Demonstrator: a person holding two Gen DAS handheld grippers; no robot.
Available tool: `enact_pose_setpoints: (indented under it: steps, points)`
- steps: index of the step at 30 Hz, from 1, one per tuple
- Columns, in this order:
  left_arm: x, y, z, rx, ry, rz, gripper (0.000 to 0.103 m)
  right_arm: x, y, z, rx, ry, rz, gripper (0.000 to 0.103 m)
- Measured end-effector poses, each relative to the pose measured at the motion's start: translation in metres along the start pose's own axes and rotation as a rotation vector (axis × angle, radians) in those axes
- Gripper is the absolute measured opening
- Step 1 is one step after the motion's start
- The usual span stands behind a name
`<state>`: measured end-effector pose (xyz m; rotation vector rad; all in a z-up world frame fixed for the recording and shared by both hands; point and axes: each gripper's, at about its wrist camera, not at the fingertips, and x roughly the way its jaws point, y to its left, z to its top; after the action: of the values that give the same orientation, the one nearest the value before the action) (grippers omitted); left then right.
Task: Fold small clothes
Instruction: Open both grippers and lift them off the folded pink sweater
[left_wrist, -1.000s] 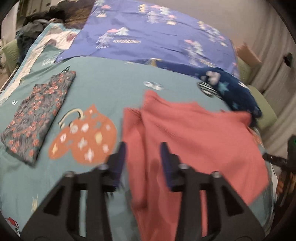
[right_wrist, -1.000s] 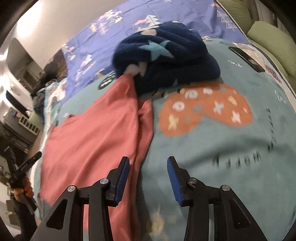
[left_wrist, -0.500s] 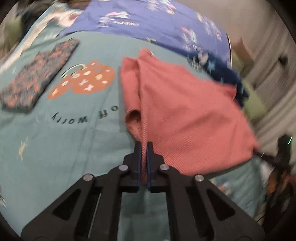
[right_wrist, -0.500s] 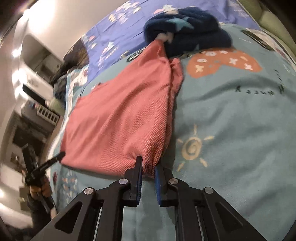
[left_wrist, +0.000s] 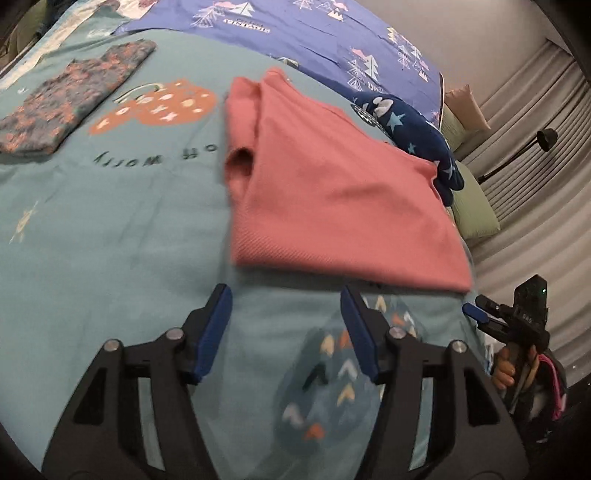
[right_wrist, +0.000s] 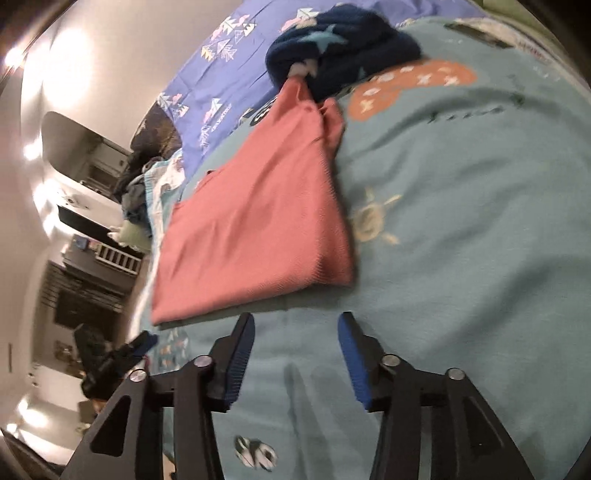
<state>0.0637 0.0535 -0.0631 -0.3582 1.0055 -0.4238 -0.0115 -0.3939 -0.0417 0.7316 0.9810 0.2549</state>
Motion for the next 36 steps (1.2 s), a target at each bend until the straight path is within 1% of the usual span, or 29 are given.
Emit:
enact_pose_setpoints:
  steps: [1,3,4,5,6,7,8,9,11,12,16,19,20,22,25,26,27,28,29,30,31,32,33,34,35,36]
  points:
    - [0.003,-0.002,0.003,-0.001,-0.015,0.0,0.062,0.005,0.001,0.003,0.01,-0.007,0.018,0.056]
    - [0.01,0.001,0.012,-0.06,-0.044,-0.016,0.061,0.017,0.0,0.014,0.036,-0.038,0.068,0.06]
    - [0.012,0.005,0.016,-0.105,-0.061,-0.028,0.043,0.024,-0.002,0.02,0.066,-0.056,0.084,0.06]
    - [0.015,0.01,0.022,-0.147,-0.071,-0.037,0.011,0.028,-0.003,0.024,0.086,-0.068,0.093,0.06]
    - [0.021,0.016,0.027,-0.184,-0.057,-0.055,0.012,0.034,-0.004,0.03,0.111,-0.081,0.094,0.049]
    - [0.024,0.022,0.028,-0.226,-0.051,-0.072,0.011,0.037,-0.004,0.035,0.127,-0.088,0.075,0.003]
    - [0.025,0.025,0.028,-0.263,-0.055,-0.096,0.011,0.042,-0.004,0.038,0.13,-0.072,0.044,0.006]
    - [0.024,0.024,0.028,-0.26,-0.061,-0.094,0.011,0.044,-0.004,0.039,0.143,-0.061,0.033,0.005]
    - [0.013,0.015,0.025,-0.222,-0.081,-0.085,0.01,0.04,0.001,0.037,0.128,-0.072,0.028,0.004]
    - [0.006,0.011,0.024,-0.2,-0.088,-0.091,0.01,0.032,0.008,0.034,0.098,-0.087,0.03,0.004]
    - [-0.027,-0.006,0.023,-0.115,-0.114,-0.103,0.01,0.003,0.023,0.025,0.055,-0.111,0.059,0.003]
    - [-0.049,-0.016,0.01,-0.047,-0.102,-0.086,0.01,-0.016,0.031,0.011,0.033,-0.113,0.064,0.003]
    - [-0.054,-0.019,0.003,-0.029,-0.089,-0.078,0.01,-0.023,0.034,0.001,0.022,-0.107,0.051,0.003]
    - [-0.063,-0.019,-0.012,-0.01,-0.059,-0.06,0.01,-0.027,0.032,-0.013,0.019,-0.079,0.026,0.003]
    - [-0.067,-0.011,-0.038,-0.009,0.003,-0.033,0.012,-0.027,0.017,-0.042,0.049,0.011,-0.014,0.004]
    - [-0.065,-0.006,-0.048,-0.009,0.026,-0.011,0.013,-0.026,0.009,-0.052,0.052,0.045,-0.038,0.004]
    - [-0.065,-0.003,-0.053,-0.009,0.034,0.021,0.013,-0.023,0.004,-0.062,0.035,0.084,-0.098,0.007]
    - [-0.066,0.001,-0.056,-0.01,0.037,0.06,0.014,-0.022,0.0,-0.066,0.024,0.102,-0.132,0.006]
    - [-0.07,0.007,-0.058,-0.018,0.031,0.108,0.014,-0.025,-0.005,-0.069,0.023,0.102,-0.114,0.007]
    - [-0.077,0.012,-0.056,-0.028,0.014,0.135,0.014,-0.031,-0.008,-0.068,0.04,0.103,-0.111,0.012]
    - [-0.085,0.015,-0.051,-0.028,-0.018,0.16,0.016,-0.037,-0.009,-0.063,0.051,0.095,-0.124,0.02]
    - [-0.091,0.014,-0.044,-0.016,-0.054,0.18,0.023,-0.043,-0.008,-0.057,0.052,0.07,-0.132,0.025]
    - [-0.096,0.012,-0.038,0.001,-0.091,0.192,0.029,-0.053,-0.006,-0.046,0.035,0.009,-0.139,0.032]
    - [-0.099,0.007,-0.026,0.032,-0.133,0.189,0.042,-0.06,-0.002,-0.037,0.009,-0.042,-0.145,0.037]
    - [-0.098,0.003,-0.018,0.054,-0.15,0.182,0.046,-0.065,0.004,-0.024,-0.033,-0.09,-0.155,0.04]
    - [-0.094,-0.002,-0.006,0.079,-0.165,0.183,0.048,-0.065,0.012,-0.005,-0.095,-0.133,-0.166,0.045]
